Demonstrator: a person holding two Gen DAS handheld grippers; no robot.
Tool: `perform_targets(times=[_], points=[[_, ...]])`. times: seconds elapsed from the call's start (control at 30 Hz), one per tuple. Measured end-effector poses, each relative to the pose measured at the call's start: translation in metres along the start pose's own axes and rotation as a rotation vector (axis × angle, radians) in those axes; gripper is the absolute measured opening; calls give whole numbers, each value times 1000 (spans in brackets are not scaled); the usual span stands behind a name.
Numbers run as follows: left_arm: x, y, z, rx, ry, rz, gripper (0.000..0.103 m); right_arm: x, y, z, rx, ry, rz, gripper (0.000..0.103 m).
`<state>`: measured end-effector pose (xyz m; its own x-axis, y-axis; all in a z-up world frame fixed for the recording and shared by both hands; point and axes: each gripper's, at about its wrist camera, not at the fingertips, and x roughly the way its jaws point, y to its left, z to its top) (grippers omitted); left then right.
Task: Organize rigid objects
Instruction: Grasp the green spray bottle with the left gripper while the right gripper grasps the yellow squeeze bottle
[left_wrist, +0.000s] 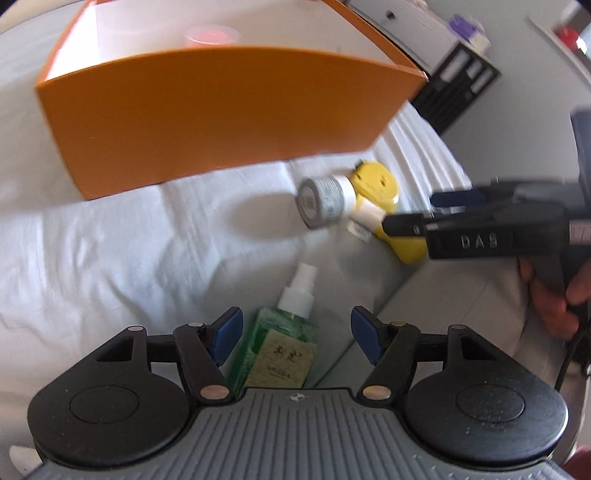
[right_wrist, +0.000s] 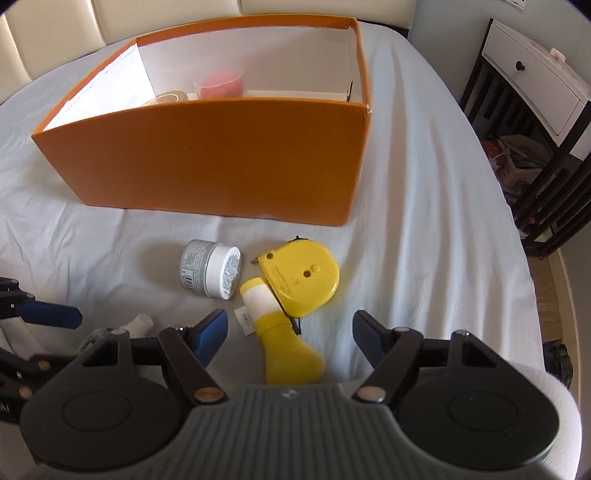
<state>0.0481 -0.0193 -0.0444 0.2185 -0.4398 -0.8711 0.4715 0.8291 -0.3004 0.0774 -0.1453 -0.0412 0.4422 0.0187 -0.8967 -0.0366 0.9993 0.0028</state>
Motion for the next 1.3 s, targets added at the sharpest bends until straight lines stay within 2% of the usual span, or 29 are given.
perform_targets(times=[0.23, 0.37, 0.53, 0.7, 0.8, 0.97, 1.03, 1.17, 1.3], points=[[20, -7, -1, 32, 109, 55, 77, 5, 2, 1, -22, 33, -14, 74], [25, -7, -2, 34, 140, 68, 77, 16, 12, 2, -116, 120, -25, 75], [34, -5, -3, 33, 184, 103, 72, 28, 16, 3, -155, 188, -29, 60], [39, -5, -2, 16, 196, 121, 66, 36, 19, 4, -195, 240, -20, 53], [38, -5, -2, 10, 188, 116, 61, 37, 21, 2, -209, 239, -19, 39], [33, -3, -3, -7, 159, 121, 57, 29, 28, -4, -231, 177, -4, 38], [28, 1, -2, -28, 144, 116, 55, 25, 29, -6, -217, 155, 30, 38], [23, 10, 2, -103, 103, 105, 52, 21, 29, -4, -155, 131, 64, 38], [15, 24, 4, -199, 39, 107, 51, 21, 30, -1, -81, 111, 149, 38]])
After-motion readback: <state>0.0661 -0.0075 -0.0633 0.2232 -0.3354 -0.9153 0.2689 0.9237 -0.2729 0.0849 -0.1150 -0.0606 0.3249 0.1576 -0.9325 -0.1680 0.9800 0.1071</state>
